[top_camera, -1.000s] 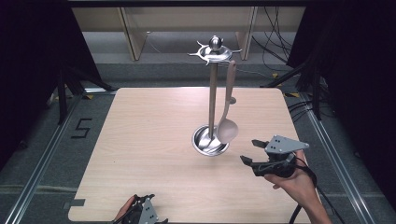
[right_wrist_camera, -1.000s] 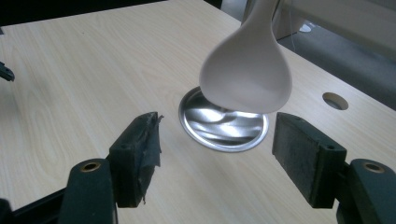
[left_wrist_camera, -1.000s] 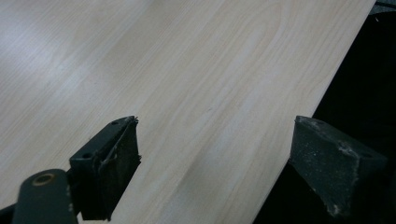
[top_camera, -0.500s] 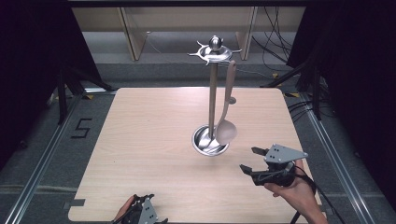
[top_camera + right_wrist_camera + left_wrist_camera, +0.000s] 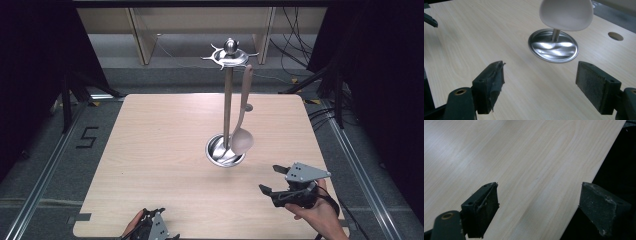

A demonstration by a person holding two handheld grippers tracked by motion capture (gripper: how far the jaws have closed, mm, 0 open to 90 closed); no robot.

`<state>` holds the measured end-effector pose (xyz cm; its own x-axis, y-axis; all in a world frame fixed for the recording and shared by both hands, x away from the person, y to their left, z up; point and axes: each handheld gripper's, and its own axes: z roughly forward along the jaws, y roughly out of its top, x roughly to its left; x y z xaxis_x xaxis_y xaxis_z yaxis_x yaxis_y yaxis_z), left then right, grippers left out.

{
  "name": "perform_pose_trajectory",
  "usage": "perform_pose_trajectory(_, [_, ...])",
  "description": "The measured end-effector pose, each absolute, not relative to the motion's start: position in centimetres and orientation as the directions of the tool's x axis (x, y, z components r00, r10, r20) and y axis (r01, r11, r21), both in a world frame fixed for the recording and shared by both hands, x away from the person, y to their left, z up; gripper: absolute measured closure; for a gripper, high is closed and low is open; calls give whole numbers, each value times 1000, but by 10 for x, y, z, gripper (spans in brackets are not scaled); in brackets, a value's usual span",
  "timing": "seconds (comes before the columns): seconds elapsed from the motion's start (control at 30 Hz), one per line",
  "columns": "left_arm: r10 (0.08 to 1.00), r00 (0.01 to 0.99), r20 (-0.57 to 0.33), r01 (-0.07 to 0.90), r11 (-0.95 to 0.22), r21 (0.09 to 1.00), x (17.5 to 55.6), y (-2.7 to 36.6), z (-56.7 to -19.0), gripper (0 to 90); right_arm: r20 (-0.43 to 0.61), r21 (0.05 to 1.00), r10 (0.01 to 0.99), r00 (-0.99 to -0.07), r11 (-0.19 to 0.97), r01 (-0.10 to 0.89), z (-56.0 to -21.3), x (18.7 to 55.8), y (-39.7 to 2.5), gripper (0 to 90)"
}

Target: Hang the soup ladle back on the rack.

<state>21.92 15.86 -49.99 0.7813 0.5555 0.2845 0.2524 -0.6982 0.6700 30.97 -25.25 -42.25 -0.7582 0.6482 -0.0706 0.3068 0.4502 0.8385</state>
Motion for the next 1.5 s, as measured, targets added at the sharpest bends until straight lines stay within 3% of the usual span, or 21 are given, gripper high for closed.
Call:
perform_pose_trajectory(0.13, [550,787,280,253,-701,667,219,159,-500,149,-74,831,640,-765,463,307,-430,309,-253,236])
perform_pose_trajectory(0.17, [549,788,280,253,-702,666,219,159,-500,149,-33,822,652,-757,449,350,-433,306,-252,236])
perform_pose_trajectory(0.37, [553,782,285,251,-700,668,219,158,-500,149,-60,813,633,-772,479,329,-442,305,-252,235])
perform_pose_trajectory(1.5, [552,783,287,254,-704,663,219,157,-502,149,-35,736,631,-775,541,408,-490,269,-248,214])
